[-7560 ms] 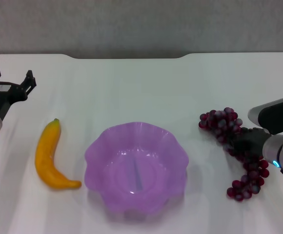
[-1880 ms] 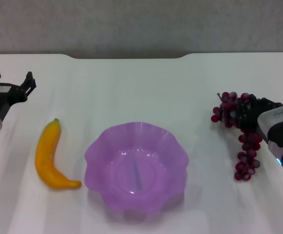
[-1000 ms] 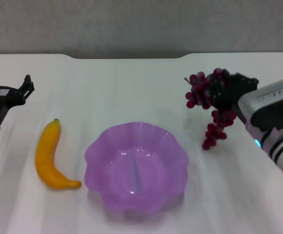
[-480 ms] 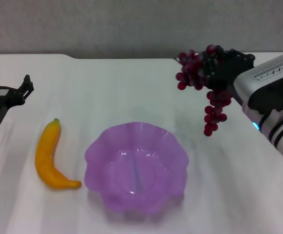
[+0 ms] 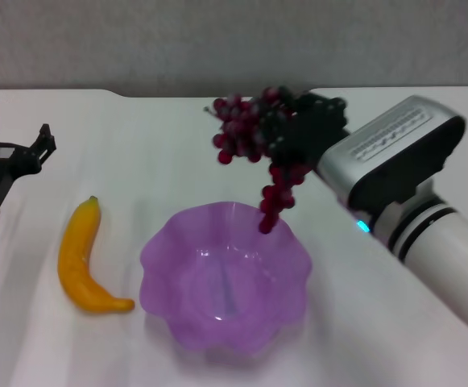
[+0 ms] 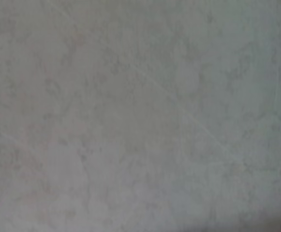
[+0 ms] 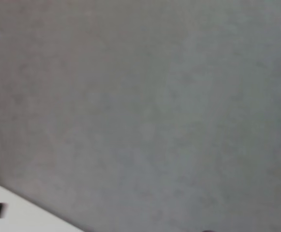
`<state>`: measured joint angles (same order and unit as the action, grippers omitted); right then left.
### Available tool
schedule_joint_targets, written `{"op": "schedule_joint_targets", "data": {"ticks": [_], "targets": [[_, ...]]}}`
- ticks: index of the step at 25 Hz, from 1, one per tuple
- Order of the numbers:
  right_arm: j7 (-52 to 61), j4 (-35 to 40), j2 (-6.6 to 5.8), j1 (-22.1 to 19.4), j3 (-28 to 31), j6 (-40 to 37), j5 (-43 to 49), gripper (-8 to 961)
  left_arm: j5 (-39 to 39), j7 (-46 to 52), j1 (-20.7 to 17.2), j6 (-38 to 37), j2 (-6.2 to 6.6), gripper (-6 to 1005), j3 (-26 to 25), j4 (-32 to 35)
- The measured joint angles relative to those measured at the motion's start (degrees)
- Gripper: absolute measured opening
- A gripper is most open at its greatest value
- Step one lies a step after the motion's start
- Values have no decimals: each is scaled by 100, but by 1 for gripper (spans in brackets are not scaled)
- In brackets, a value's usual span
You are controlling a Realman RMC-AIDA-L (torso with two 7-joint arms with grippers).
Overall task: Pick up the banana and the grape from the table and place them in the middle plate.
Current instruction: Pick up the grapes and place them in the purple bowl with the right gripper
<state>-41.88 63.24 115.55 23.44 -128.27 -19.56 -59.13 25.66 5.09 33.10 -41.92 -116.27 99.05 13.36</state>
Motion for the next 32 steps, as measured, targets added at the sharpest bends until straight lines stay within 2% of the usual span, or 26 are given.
{"op": "schedule_joint_targets", "data": {"ticks": [8,23,32], "targets": [[282,-292,5,299,-786,-376,-19,249,0,0,23,0,0,878,-9,29],[613,-670,10,447,-1604,-455,4,248,0,0,30,0,0,877,-30,58],[1457,-1378,20,553,-1650,-456,-11,248,0,0,30,0,0,877,-30,63]]}}
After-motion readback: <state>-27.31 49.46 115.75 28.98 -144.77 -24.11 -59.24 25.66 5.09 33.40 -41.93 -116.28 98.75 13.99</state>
